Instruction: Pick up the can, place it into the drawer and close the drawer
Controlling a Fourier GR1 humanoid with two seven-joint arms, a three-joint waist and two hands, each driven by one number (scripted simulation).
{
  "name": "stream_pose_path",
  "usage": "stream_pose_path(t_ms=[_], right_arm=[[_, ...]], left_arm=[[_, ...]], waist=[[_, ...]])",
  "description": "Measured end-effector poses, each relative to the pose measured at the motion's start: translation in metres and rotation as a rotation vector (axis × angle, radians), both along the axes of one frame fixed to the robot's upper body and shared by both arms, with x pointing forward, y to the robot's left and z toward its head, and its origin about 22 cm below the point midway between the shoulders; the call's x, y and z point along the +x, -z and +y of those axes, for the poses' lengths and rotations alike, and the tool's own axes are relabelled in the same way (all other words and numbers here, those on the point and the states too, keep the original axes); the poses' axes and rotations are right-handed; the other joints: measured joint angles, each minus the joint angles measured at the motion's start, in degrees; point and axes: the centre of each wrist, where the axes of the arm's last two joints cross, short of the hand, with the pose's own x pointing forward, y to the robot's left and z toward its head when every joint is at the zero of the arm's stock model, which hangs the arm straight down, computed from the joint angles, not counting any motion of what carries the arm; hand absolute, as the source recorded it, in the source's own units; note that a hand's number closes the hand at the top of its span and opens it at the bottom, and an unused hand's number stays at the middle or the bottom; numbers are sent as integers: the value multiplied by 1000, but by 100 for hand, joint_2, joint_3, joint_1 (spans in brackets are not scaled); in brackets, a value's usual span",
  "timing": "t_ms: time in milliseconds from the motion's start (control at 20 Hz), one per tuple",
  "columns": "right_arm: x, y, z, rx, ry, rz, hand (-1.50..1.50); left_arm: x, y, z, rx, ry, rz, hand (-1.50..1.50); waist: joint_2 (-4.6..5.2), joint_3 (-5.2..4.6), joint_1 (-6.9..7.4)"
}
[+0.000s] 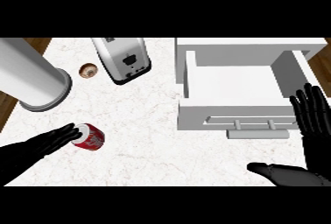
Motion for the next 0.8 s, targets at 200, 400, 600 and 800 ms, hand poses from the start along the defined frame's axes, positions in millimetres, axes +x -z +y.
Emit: stream_pose_path(t_ms=[200, 400, 600, 800], right_arm=[[-12, 3, -2, 4, 3, 27, -150], [-19, 10, -13, -6, 6, 40, -150], [-24, 8, -16, 2, 4, 35, -150], [-25, 15, -23, 1, 6, 32, -150]], left_arm=[[4, -2, 44, 6, 27, 35, -150], [11, -5, 57, 6, 19, 72, -150], [21, -4, 68, 18, -2, 101, -150], [28, 4, 69, 24, -24, 112, -150]], waist=[[-8, 3, 9], [-12, 6, 9], [-11, 7, 4], [-13, 6, 9]])
